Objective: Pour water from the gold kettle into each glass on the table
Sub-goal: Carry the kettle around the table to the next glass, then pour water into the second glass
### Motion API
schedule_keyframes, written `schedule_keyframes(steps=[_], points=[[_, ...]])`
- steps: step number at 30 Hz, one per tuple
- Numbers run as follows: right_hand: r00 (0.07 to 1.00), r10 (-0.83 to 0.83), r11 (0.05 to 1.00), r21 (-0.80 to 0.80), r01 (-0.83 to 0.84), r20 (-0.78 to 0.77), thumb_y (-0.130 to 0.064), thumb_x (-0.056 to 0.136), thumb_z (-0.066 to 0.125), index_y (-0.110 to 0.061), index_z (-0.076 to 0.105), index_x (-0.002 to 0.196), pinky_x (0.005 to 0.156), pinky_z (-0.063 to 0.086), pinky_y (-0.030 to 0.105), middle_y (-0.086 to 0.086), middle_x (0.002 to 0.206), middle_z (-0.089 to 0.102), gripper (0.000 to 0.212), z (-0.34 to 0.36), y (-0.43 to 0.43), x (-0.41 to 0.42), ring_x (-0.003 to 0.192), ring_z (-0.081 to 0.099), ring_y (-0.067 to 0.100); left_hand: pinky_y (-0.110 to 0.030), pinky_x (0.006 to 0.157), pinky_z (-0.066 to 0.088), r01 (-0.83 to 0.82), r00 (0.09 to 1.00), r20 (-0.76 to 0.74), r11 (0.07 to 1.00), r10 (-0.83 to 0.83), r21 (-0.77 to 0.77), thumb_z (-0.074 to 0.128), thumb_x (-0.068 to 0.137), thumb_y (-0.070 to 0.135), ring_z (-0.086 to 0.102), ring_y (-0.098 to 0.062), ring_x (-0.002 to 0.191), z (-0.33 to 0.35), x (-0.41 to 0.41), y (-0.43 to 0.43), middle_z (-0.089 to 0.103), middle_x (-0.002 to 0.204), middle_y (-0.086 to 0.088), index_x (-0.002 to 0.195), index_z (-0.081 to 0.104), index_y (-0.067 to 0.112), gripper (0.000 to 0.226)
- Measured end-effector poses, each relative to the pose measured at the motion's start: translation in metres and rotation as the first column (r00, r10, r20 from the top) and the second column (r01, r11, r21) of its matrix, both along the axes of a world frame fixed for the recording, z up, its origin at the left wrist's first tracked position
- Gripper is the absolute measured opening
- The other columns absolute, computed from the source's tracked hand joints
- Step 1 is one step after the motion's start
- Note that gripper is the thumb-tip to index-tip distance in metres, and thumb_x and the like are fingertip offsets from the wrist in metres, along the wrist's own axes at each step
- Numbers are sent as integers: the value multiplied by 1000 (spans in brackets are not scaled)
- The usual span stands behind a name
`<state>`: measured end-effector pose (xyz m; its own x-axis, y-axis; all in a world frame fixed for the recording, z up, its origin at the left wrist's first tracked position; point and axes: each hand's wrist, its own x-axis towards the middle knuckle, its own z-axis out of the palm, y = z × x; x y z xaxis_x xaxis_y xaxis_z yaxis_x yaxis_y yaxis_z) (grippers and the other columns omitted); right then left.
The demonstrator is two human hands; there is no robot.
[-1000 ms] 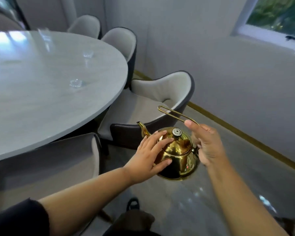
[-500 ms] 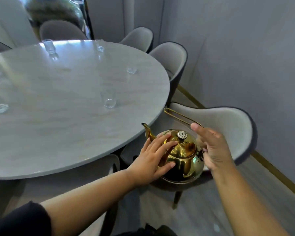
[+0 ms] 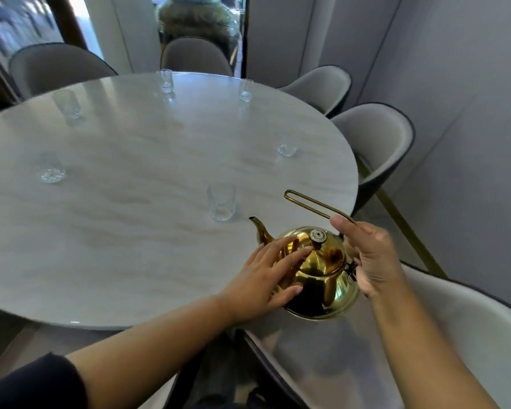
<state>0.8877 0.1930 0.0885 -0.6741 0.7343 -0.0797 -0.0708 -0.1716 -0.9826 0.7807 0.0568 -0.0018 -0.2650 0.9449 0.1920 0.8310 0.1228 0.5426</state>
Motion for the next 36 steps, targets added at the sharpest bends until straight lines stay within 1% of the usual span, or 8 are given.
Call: schedule_keyframes(steps=[5, 9, 11, 14, 16, 22, 27, 36], points=[[999, 25, 1000, -9, -25, 24, -8, 83, 64, -18, 53, 28, 44, 42, 15, -8, 30, 44, 57, -2, 31, -46, 30, 44, -1, -36, 118, -6, -41, 998, -46, 997, 38, -66, 33, 95, 53, -6, -9, 144, -1, -35, 22, -4, 158, 9, 146, -2, 41, 63], [999, 20, 1000, -1, -20, 31, -8, 79, 68, -17, 44, 29, 38, 36, 9, -10, 29, 37, 56, -3, 45, -80, 27, 36, -1, -29, 112, -15, 3, 1000, -16, 989, -5, -148, 34, 96, 50, -15, -5, 141, 2, -64, 31, -17, 156, 12, 144, -10, 43, 65], [998, 34, 999, 9, -34, 43, -16, 71, 73, -19, 41, 34, 39, 34, 11, -12, 32, 33, 50, -4, 51, -95, 29, 31, 2, -29, 110, -17, 11, 1000, -13, 985, -14, -175, 34, 96, 50, -15, -6, 142, 2, -77, 35, -19, 155, 12, 144, -10, 43, 65], [992, 70, 995, 65, -77, 109, -32, 59, 78, -18, 35, 48, 46, 28, 22, -10, 37, 26, 47, -6, 61, -113, 37, 22, 8, -29, 109, -18, 10, 1000, -7, 981, -11, -192, 34, 96, 50, -11, -8, 144, 1, -93, 41, -21, 155, 13, 145, -11, 42, 67], [987, 90, 991, 85, -102, 135, -34, 58, 78, -17, 34, 51, 48, 25, 25, -10, 38, 24, 48, -6, 66, -124, 38, 19, 9, -28, 109, -18, 5, 1000, -6, 980, -6, -199, 35, 96, 51, -9, -9, 144, -1, -102, 44, -23, 154, 13, 145, -12, 42, 68], [970, 144, 972, 156, -176, 196, -26, 72, 77, -17, 37, 46, 46, 28, 22, -11, 36, 27, 49, -9, 74, -152, 35, 22, 7, -32, 110, -17, -13, 1000, 4, 982, 14, -189, 34, 96, 52, -2, -12, 145, -7, -118, 48, -27, 153, 13, 142, -16, 46, 68], [955, 184, 952, 201, -233, 235, -28, 72, 78, -17, 39, 47, 43, 27, 21, -10, 37, 28, 48, -7, 78, -167, 34, 24, 6, -35, 113, -14, -27, 999, 28, 981, 33, -192, 34, 96, 52, 4, -13, 145, -8, -125, 50, -29, 152, 13, 142, -16, 46, 69], [912, 198, 904, 292, -312, 359, -38, 71, 78, -20, 37, 44, 50, 29, 26, -9, 39, 28, 52, -3, 78, -183, 36, 26, 8, -39, 116, -10, -21, 997, 68, 986, 32, -164, 33, 96, 52, 12, -14, 144, -14, -129, 48, -27, 154, 9, 140, -20, 47, 70]])
